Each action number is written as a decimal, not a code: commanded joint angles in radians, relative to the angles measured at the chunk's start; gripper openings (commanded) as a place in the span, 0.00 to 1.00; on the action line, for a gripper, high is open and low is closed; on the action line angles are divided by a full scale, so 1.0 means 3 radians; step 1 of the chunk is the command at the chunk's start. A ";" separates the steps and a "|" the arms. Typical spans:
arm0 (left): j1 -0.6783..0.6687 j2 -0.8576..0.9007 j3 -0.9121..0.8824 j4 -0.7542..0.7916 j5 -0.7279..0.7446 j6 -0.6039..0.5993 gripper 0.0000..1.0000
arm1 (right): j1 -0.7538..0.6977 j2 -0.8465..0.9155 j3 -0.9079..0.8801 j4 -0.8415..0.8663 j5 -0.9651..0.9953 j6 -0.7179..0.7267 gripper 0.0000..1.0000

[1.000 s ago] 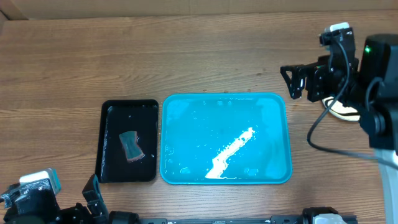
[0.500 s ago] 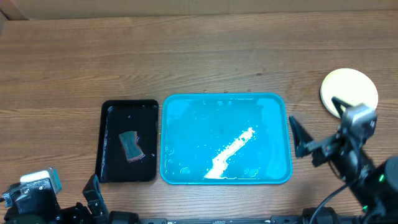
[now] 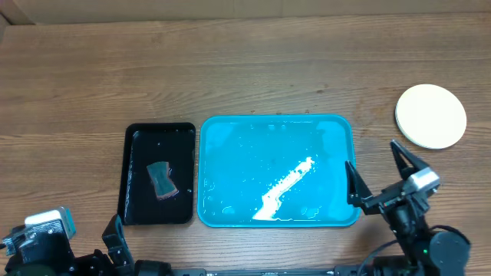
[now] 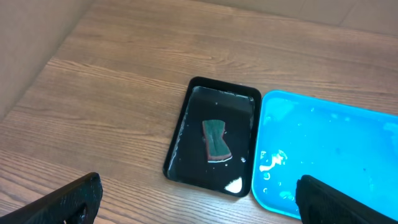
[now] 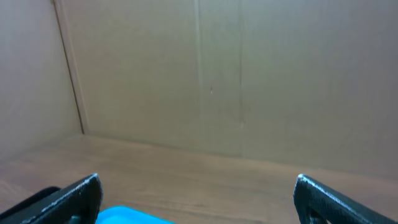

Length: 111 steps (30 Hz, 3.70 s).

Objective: Clean dirty plates on tray and stack at the side

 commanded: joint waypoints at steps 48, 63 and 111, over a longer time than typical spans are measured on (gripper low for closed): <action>-0.0022 -0.0005 0.0010 0.0003 0.0027 -0.0034 1.00 | 0.0024 -0.0230 -0.0816 0.0028 0.0299 0.0249 1.00; -0.0022 -0.0005 0.0010 0.0003 0.0027 -0.0033 0.99 | 0.0024 -0.0230 -0.0816 0.0028 0.0299 0.0249 1.00; 0.0262 -0.2179 -0.4503 0.5329 0.0729 0.0310 1.00 | 0.0024 -0.0230 -0.0816 0.0028 0.0299 0.0249 1.00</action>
